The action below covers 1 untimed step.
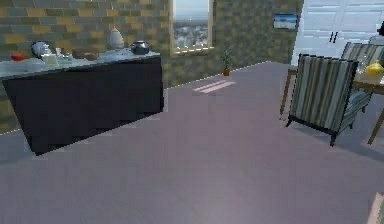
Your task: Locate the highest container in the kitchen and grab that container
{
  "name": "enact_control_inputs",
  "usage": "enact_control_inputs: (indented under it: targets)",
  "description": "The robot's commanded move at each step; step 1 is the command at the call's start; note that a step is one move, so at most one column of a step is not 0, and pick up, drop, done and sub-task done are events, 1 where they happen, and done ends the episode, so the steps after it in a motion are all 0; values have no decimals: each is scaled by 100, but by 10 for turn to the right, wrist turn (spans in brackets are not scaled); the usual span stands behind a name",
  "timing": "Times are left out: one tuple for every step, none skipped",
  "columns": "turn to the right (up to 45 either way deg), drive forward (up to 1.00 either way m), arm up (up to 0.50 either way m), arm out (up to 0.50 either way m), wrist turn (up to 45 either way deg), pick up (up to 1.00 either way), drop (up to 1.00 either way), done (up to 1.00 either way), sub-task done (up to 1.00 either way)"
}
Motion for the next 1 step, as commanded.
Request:
enact_control_inputs:
  targets:
    - [30, 0, 0, 0, 0, 0, 0, 0, 0]
